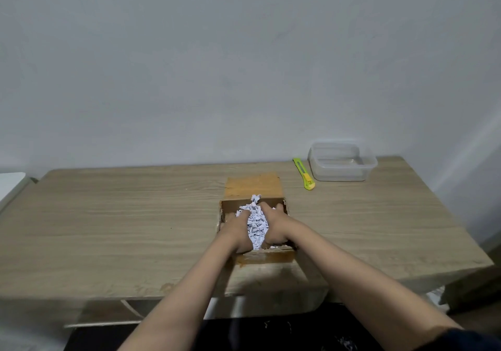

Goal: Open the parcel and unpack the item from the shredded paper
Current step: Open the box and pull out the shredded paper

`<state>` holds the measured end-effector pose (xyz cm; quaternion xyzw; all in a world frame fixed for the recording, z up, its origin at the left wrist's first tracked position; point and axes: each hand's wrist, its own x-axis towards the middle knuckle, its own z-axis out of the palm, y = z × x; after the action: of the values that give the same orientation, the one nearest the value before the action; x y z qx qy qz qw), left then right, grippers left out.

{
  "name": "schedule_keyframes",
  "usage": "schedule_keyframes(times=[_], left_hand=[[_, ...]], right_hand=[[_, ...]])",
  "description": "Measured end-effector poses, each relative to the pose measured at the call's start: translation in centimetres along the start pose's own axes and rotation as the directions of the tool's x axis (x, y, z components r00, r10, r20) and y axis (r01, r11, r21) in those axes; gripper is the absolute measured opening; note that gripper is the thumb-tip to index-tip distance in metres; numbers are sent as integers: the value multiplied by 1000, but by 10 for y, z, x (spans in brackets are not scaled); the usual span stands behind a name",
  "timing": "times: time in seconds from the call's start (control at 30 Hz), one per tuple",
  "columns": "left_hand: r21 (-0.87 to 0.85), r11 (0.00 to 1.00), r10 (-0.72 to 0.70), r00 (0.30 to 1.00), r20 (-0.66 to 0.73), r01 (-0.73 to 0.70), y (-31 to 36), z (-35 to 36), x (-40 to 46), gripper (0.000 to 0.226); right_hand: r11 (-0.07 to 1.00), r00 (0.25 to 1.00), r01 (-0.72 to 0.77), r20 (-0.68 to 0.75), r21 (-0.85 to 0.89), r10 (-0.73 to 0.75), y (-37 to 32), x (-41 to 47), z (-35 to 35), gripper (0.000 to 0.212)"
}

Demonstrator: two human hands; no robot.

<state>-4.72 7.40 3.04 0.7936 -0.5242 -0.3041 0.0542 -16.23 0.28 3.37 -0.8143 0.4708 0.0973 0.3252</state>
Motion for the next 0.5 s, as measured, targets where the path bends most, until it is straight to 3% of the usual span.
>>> schedule_keyframes(times=[0.33,0.5], left_hand=[[-7,1000,-1,999,46,1,-2,3,1,86],[-14,1000,-14,997,78,16,-1,2,2,87]], right_hand=[[994,999,-24,-20,104,26,1,-9,-1,94],[999,999,-19,-31,38,20,-5,-8,1,74]])
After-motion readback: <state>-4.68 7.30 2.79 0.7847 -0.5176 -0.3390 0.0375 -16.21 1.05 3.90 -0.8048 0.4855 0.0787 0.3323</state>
